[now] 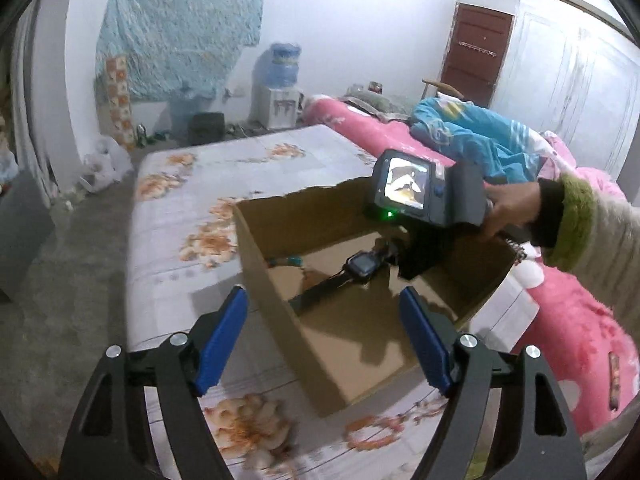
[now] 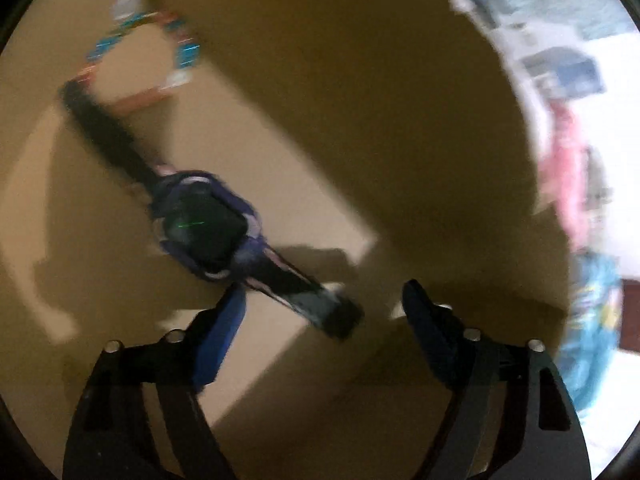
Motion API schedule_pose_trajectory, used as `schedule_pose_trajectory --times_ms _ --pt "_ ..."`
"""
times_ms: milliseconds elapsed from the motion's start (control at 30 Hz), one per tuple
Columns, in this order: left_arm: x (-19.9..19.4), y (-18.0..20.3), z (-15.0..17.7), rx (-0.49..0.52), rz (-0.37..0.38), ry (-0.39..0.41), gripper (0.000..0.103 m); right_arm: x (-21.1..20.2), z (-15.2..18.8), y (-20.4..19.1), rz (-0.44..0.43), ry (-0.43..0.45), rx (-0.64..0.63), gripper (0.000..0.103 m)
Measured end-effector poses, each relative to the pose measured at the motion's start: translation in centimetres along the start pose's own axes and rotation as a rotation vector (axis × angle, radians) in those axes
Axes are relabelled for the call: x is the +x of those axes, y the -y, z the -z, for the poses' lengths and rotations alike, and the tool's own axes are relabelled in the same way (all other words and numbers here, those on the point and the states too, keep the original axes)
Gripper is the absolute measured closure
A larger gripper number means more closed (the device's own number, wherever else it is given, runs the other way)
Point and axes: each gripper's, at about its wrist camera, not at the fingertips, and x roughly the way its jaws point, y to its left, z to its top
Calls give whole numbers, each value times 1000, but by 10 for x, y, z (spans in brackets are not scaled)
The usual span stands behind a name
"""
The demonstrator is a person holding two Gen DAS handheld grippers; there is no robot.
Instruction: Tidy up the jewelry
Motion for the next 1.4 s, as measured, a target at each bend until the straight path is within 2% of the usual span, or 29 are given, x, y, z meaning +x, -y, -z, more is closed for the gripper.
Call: schedule_pose_trajectory --times_ms 67,167,300,533,633,667,767,833,933,1000,1067,1167,1300,1400 --pt "-3 -3 5 -6 -4 2 27 -2 -2 4 90 26 18 36" --pt "-4 -9 12 -23 -4 -3 27 -3 -2 7 152 43 44 42" --pt "-4 -11 19 -41 -1 -6 27 -5 3 1 240 58 11 42" --pt "-14 -15 31 -73 0 15 25 -46 8 28 25 155 170 42" --pt "-18 -18 39 -93 -6 15 23 -88 22 44 -91 269 296 41" --pt "-18 -19 41 -98 -8 14 23 -99 29 46 -109 302 322 38" --pt "-21 -20 53 -109 -25 -2 22 -148 64 56 -169 450 418 30" --pt "-19 -19 64 -106 -40 -26 21 -177 96 48 -229 550 483 23" --pt "-13 -17 83 -107 -47 -74 20 -200 137 23 -271 650 585 10" --pt "-7 -15 94 -118 -46 -112 20 -204 166 9 -307 688 656 9" --pt "0 -9 106 -123 -42 -153 20 -199 193 -3 -320 684 744 8" --pt "8 5 118 -91 -39 -185 20 -175 229 -24 -281 617 916 8" --pt "21 27 126 -43 -21 -213 20 -128 263 -61 -267 464 1120 8" --pt "31 43 128 -16 0 -229 20 -104 273 -81 -221 354 1171 8"
